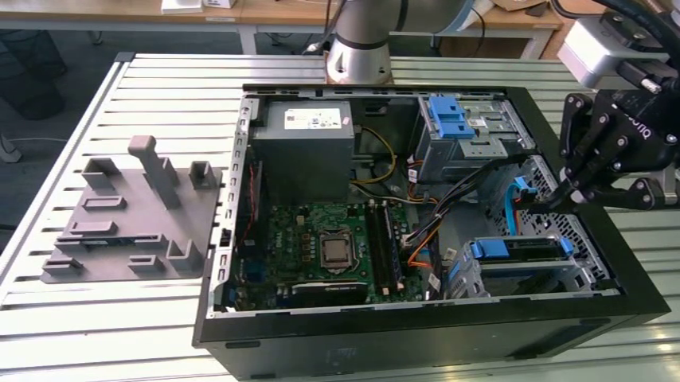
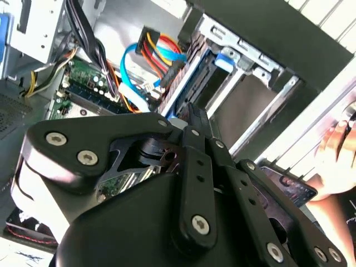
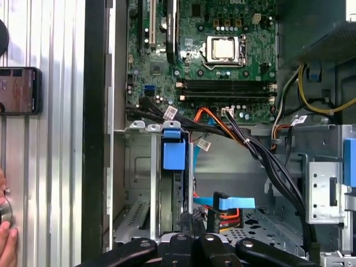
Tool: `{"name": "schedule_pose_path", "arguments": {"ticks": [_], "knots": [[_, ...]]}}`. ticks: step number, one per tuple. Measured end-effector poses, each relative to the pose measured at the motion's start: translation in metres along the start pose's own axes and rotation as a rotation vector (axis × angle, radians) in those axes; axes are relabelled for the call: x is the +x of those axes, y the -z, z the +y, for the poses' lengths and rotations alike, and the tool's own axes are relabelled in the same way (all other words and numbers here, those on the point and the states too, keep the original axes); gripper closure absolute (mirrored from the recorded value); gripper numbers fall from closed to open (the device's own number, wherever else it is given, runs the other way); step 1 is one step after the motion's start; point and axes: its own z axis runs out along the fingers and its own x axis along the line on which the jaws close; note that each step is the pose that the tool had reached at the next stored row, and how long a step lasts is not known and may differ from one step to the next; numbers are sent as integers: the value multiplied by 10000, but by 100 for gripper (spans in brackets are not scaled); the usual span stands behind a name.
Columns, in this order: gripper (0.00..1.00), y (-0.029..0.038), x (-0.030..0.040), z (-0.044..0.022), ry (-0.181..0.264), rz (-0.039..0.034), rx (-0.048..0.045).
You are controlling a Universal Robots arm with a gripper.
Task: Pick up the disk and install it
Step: 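Insert the first disk wire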
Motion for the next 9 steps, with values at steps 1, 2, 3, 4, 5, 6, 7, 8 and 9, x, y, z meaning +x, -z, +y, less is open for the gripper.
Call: {"name": "schedule_pose_path", "arguments": {"ticks": [1,2,3,4,5,6,7,8,9], "knots": [[89,-2,-1,-1,-1,-1,0],[89,-2,0,0,-2,-1,0],[89,-2,-1,-1,-2,0,0],[89,-1,-1,-1,-1,1,0],[89,-1,-1,-2,-1,1,0],[89,-1,-1,-2,-1,1,0],[89,-1,-1,-2,-1,1,0],[89,-2,-1,-2,-1,1,1],[89,-6,-2,-2,0,-1,6]]}}
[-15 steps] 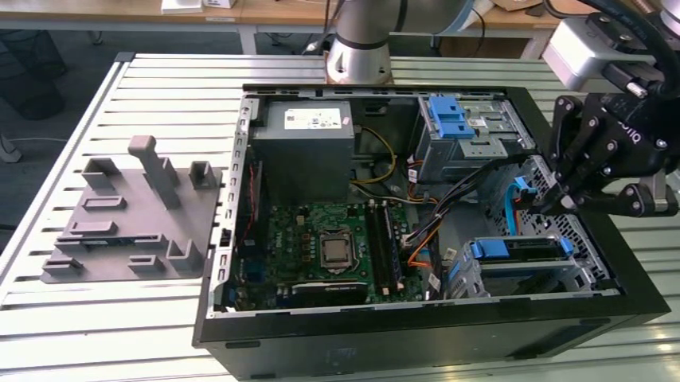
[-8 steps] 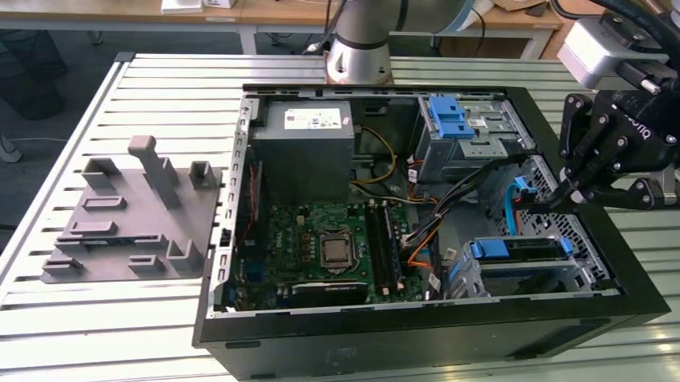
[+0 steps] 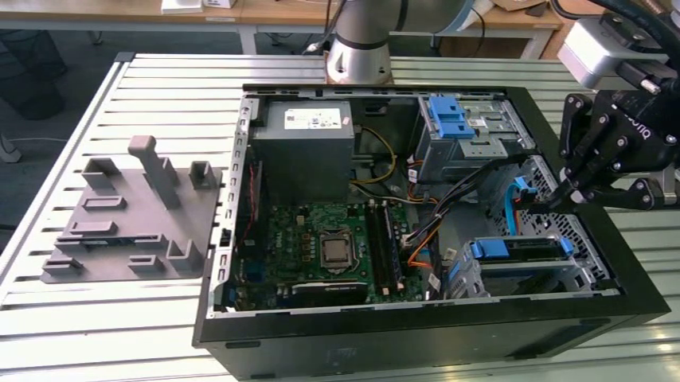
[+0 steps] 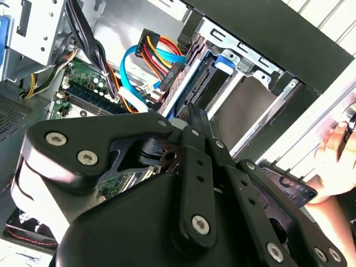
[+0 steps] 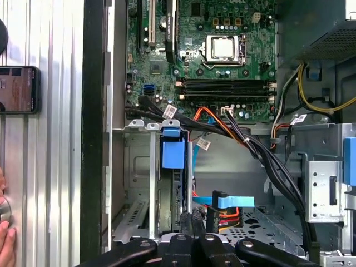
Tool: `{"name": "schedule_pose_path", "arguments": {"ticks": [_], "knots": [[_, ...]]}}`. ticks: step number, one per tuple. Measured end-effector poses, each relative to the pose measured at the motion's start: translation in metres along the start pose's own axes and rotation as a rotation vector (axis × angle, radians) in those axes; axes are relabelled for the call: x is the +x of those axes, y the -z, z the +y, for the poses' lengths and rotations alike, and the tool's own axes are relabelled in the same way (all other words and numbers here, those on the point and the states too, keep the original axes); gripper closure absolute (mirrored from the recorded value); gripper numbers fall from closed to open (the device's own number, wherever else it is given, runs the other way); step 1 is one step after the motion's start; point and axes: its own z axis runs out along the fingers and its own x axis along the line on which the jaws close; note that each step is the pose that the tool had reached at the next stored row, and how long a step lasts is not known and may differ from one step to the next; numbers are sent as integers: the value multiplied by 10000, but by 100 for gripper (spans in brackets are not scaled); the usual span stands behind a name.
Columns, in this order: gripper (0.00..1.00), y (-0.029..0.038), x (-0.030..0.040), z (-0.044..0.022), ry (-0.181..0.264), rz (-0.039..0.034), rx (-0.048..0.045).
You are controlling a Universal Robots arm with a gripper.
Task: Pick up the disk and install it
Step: 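Insert the first disk wire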
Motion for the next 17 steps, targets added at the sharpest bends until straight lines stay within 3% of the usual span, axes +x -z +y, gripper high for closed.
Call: {"name": "schedule_pose_path", "arguments": {"ticks": [5,13,17], "knots": [[89,-31,-20,-1,3,1,171],[89,-107,-165,-1,3,-1,261],[89,-158,-196,-1,3,-5,351]]}}
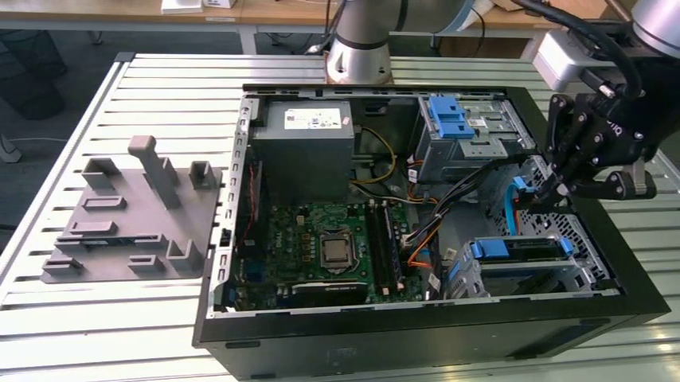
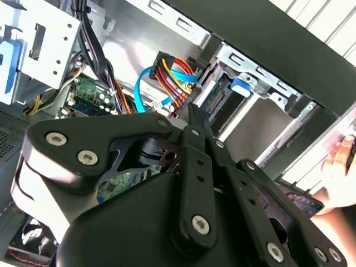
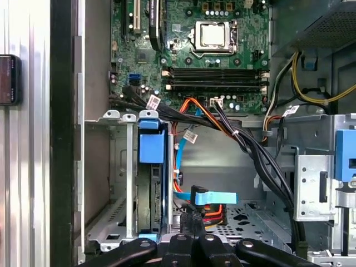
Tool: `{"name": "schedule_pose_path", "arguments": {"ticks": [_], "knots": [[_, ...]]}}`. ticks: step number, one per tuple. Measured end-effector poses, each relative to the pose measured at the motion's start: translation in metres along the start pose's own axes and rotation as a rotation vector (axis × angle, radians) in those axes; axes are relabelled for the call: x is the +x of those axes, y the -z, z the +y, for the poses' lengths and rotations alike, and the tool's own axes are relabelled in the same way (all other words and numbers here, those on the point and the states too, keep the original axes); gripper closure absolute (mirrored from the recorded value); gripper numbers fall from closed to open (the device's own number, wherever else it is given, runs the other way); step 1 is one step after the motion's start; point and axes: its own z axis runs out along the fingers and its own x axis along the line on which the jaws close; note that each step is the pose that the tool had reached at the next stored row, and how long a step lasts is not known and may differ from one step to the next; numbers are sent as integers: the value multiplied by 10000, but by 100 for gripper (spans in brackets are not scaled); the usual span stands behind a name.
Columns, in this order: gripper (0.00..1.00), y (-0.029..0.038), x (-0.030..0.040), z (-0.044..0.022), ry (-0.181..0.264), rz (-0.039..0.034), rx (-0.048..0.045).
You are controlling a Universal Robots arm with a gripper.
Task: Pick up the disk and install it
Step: 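Insert the first disk wire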
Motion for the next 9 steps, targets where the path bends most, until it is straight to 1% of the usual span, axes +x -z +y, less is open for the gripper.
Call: {"name": "schedule_pose_path", "arguments": {"ticks": [2,6,7,8,9], "knots": [[89,-11,0,0,2,2,91],[89,-13,0,0,3,22,115],[84,-16,-1,2,-2,27,135],[76,-21,-6,4,-78,33,174],[76,-28,-9,7,-156,32,189]]}}
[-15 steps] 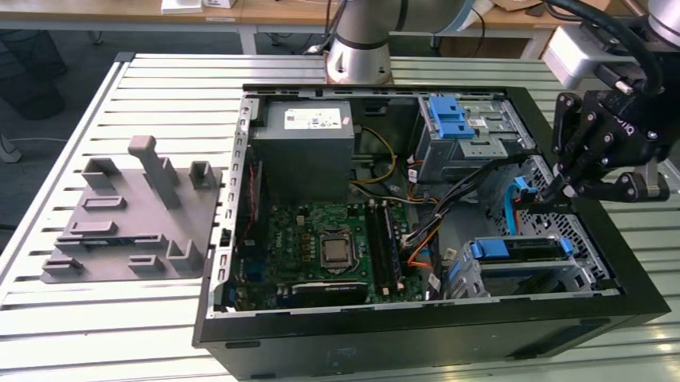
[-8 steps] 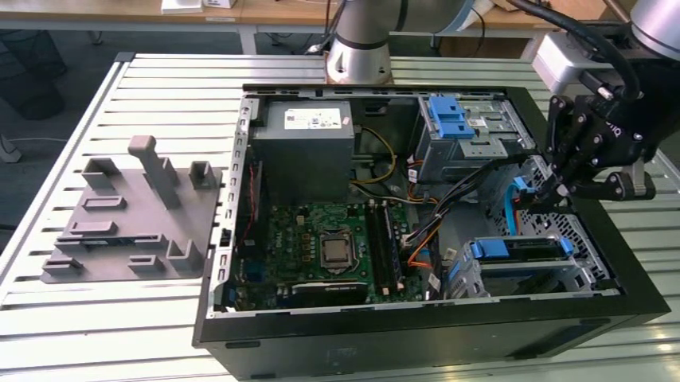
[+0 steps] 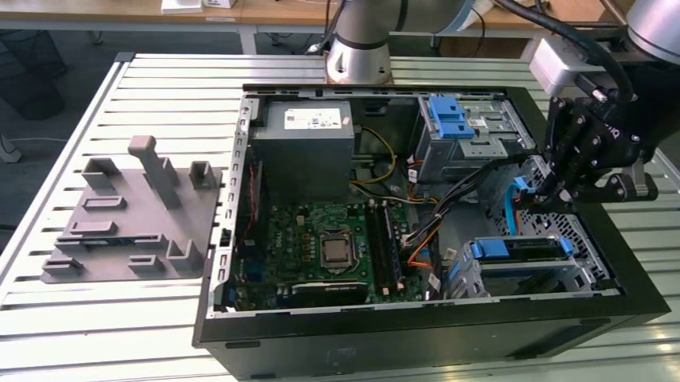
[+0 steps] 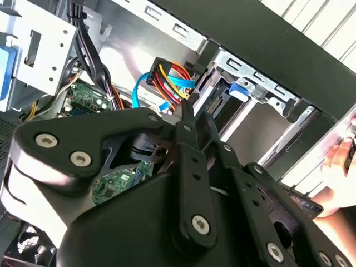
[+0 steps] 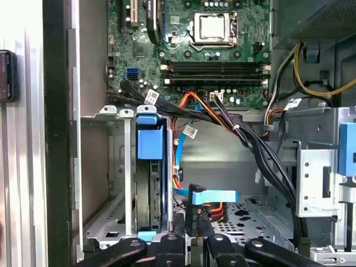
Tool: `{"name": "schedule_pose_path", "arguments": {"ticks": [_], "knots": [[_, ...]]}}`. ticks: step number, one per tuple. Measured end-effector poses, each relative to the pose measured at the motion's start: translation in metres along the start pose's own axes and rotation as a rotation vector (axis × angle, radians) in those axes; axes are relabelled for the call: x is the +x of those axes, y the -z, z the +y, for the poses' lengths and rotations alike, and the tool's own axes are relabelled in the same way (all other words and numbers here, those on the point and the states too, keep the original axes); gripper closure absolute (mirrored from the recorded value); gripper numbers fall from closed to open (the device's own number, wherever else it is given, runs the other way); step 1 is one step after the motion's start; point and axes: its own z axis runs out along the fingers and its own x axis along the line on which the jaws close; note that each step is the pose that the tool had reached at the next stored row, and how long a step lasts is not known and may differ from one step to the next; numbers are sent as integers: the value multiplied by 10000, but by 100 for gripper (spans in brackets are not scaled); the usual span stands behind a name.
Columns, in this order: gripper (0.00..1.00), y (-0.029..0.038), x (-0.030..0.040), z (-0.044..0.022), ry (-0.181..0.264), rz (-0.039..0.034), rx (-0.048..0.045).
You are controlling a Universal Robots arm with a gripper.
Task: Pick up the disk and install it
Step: 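Insert the first disk wire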
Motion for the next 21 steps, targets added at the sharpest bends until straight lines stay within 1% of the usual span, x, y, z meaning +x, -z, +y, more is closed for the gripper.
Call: {"name": "schedule_pose_path", "arguments": {"ticks": [1,3,7,8,21], "knots": [[76,-6,-3,6,-75,1,17],[76,-36,-2,77,-134,-1,75],[76,-76,-15,82,-154,1,81],[76,-247,-96,90,-253,4,82],[76,-246,-96,90,-255,5,82]]}}
